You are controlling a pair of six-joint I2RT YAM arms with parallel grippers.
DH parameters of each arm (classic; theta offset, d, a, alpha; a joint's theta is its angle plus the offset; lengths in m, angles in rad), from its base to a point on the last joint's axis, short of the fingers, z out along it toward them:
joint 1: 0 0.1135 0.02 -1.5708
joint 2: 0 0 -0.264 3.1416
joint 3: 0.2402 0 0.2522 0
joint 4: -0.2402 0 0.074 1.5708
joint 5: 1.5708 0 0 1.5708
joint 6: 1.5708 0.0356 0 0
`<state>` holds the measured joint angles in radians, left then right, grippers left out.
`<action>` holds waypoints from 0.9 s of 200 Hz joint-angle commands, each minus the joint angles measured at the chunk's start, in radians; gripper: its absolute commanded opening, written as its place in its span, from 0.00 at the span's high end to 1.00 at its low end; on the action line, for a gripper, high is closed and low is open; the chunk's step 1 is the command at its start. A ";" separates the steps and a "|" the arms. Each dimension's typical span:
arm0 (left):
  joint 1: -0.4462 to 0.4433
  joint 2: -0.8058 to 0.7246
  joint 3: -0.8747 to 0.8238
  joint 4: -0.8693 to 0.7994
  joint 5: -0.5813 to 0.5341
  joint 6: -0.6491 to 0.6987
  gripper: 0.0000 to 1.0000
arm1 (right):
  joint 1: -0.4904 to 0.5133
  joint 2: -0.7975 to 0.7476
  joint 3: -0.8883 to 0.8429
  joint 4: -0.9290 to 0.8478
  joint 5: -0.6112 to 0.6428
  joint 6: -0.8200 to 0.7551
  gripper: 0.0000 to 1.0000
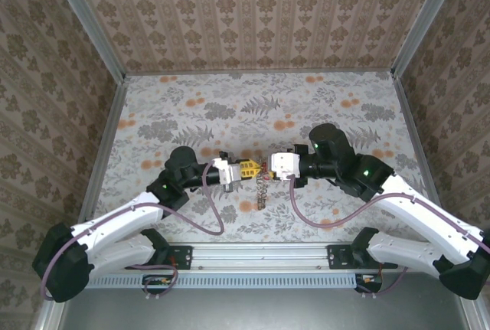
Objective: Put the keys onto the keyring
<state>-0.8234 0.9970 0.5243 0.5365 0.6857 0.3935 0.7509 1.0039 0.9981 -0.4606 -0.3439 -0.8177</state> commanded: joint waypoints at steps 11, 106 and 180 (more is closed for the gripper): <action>-0.014 0.013 0.046 0.115 0.032 -0.052 1.00 | 0.005 0.007 -0.001 0.007 -0.003 -0.020 0.77; -0.040 0.067 0.056 0.163 0.030 -0.077 1.00 | 0.012 0.010 -0.010 0.028 -0.031 -0.007 0.86; -0.004 -0.010 0.198 -0.448 0.003 0.073 0.76 | 0.013 0.016 0.025 -0.070 0.040 -0.025 1.00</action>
<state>-0.8421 1.0435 0.6086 0.4206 0.6739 0.3775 0.7555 1.0130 0.9905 -0.4858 -0.3294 -0.8162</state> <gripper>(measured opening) 0.210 0.067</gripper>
